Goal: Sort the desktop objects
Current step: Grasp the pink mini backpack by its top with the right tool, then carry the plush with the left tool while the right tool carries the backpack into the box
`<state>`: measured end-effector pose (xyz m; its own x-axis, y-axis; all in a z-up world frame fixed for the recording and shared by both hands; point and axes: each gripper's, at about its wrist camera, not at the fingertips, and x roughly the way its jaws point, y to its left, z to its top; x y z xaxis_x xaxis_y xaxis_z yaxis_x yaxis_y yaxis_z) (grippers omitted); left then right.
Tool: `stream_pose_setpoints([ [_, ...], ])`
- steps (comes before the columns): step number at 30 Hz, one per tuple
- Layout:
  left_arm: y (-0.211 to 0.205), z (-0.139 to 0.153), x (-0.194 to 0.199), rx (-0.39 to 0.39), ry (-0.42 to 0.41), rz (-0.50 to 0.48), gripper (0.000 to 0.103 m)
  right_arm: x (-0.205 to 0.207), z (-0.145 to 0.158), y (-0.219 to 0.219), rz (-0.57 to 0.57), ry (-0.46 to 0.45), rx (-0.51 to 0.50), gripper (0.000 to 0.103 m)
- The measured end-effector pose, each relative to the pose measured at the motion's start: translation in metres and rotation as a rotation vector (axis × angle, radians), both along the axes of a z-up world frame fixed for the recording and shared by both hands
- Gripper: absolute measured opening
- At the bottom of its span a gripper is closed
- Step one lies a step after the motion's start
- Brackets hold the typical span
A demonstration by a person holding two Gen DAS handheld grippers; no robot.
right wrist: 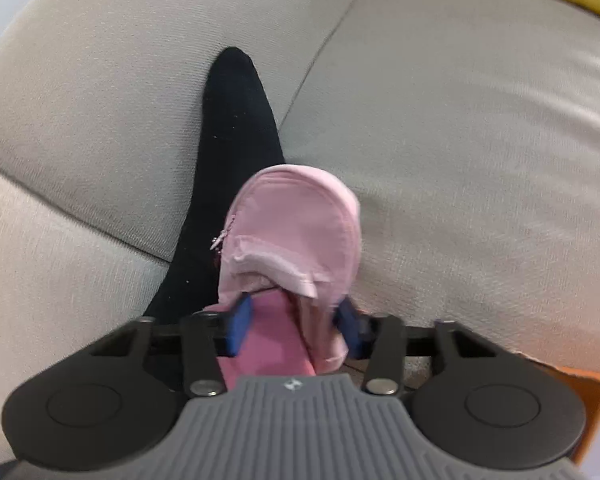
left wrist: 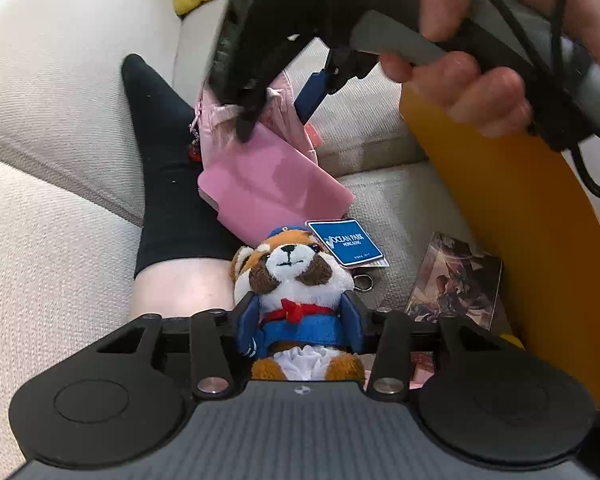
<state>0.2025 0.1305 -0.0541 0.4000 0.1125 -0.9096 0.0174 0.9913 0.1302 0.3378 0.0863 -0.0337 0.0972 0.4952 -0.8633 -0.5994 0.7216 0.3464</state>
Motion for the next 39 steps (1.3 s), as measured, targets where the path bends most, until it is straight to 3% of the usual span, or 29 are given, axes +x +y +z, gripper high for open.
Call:
stream_pose_setpoints([
  [1,0.001,0.002,-0.003,-0.008,-0.019,0.006,0.044,-0.001,0.004,-0.004,-0.001,-0.014,0.004,0.016],
  [2,0.002,0.003,-0.007,-0.019,-0.035,0.016,0.042,-0.002,0.009,-0.009,-0.007,-0.038,0.010,0.013],
  [9,0.014,0.018,-0.034,-0.127,-0.177,0.170,0.037,-0.016,0.031,-0.035,0.004,-0.113,0.050,0.013],
  [15,0.017,0.048,-0.064,-0.188,-0.319,0.275,0.037,-0.060,0.072,-0.038,0.066,-0.380,0.056,0.013],
  [20,0.017,0.070,-0.083,-0.212,-0.400,0.322,0.037,-0.094,0.104,-0.049,0.118,-0.547,0.025,0.013],
  [23,0.011,0.079,-0.097,-0.228,-0.431,0.332,0.037,-0.102,0.117,-0.064,0.126,-0.484,0.074,0.013],
  [27,0.005,0.091,-0.111,-0.248,-0.478,0.339,0.037,-0.123,0.134,-0.084,0.133,-0.574,0.057,0.013],
  [31,-0.003,0.103,-0.124,-0.282,-0.530,0.340,0.037,-0.130,0.151,-0.115,0.143,-0.518,0.074,0.013],
  [39,-0.045,0.116,-0.122,-0.390,-0.588,0.234,0.037,-0.157,0.165,-0.193,0.139,-0.405,-0.055,0.013],
])
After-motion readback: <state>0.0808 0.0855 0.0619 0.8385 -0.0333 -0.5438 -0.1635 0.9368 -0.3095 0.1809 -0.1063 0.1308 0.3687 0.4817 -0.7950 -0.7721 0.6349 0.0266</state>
